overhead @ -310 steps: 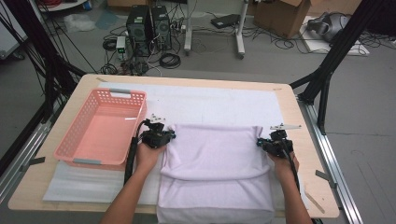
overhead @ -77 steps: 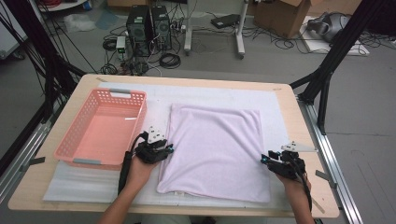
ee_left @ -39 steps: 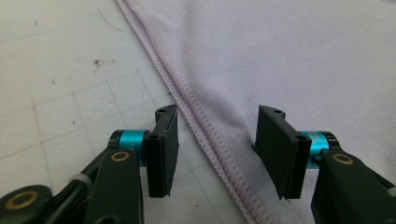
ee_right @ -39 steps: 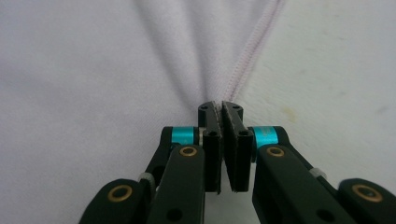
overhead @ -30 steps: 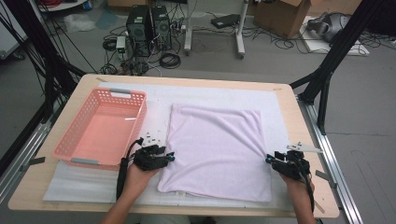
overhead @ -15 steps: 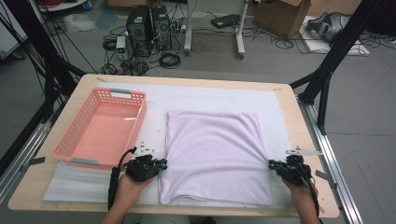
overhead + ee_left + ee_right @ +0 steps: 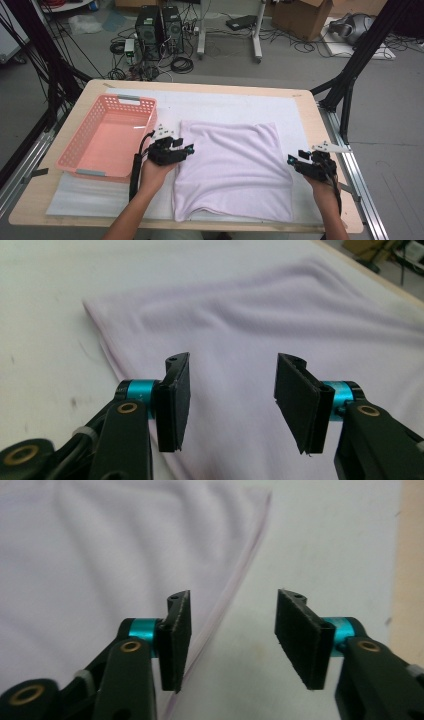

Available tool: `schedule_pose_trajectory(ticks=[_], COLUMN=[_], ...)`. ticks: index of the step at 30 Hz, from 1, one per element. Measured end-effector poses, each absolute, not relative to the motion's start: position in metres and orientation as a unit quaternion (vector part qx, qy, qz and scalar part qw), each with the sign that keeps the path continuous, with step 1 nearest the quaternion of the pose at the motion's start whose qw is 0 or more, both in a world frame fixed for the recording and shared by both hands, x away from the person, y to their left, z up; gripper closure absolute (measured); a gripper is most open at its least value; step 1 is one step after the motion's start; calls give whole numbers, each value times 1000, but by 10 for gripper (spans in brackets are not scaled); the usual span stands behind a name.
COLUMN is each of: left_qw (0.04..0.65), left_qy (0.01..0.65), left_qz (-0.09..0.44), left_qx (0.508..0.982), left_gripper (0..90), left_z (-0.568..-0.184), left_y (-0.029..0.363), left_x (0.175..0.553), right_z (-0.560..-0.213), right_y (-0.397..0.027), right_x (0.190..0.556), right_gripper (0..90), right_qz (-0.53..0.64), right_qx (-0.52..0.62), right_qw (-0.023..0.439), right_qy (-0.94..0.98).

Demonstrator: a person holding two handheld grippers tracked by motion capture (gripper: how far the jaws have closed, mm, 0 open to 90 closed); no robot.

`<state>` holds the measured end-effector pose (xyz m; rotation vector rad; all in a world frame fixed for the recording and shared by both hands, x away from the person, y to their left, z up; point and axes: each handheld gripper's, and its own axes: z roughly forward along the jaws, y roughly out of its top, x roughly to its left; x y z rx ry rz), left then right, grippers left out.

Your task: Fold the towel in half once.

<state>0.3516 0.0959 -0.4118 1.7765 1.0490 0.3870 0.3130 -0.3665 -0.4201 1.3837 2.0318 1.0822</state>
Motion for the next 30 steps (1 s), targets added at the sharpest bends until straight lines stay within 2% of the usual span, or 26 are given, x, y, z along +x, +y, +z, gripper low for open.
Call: schedule_pose_trajectory(ticks=[3, 9, 11, 14, 19, 25, 27, 29, 30], left_qw=[490, 485, 475, 449, 452, 423, 408, 400, 407], left_qy=[447, 476, 486, 507, 522, 522, 499, 490, 500], left_qz=[164, 174, 173, 174, 165, 157, 183, 196, 186], left_qx=[730, 713, 713, 715, 704, 723, 742, 749, 742], left_gripper=[494, 468, 443, 352, 335, 400, 440, 515, 611], left_z=[-411, -426, -437, -445, -443, -451, -451, -451, -451], left_y=[92, 100, 102, 102, 101, 99, 96, 95, 98], left_x=[379, 415, 423, 432, 449, 462, 460, 459, 460], right_z=[-419, -414, -416, -420, -430, -444, -448, -451, -451], right_y=[-363, -360, -357, -353, -346, -341, -341, -338, -337], right_x=[341, 377, 390, 403, 426, 447, 453, 455, 455], right_gripper=[419, 426, 432, 464, 480, 446, 450, 505, 581], right_qz=[380, 402, 399, 397, 394, 381, 379, 373, 371], right_qx=[497, 481, 479, 478, 472, 493, 496, 492, 489], right_qw=[231, 215, 204, 193, 195, 191, 187, 198, 202], right_qy=[745, 748, 755, 759, 764, 759, 758, 761, 763])
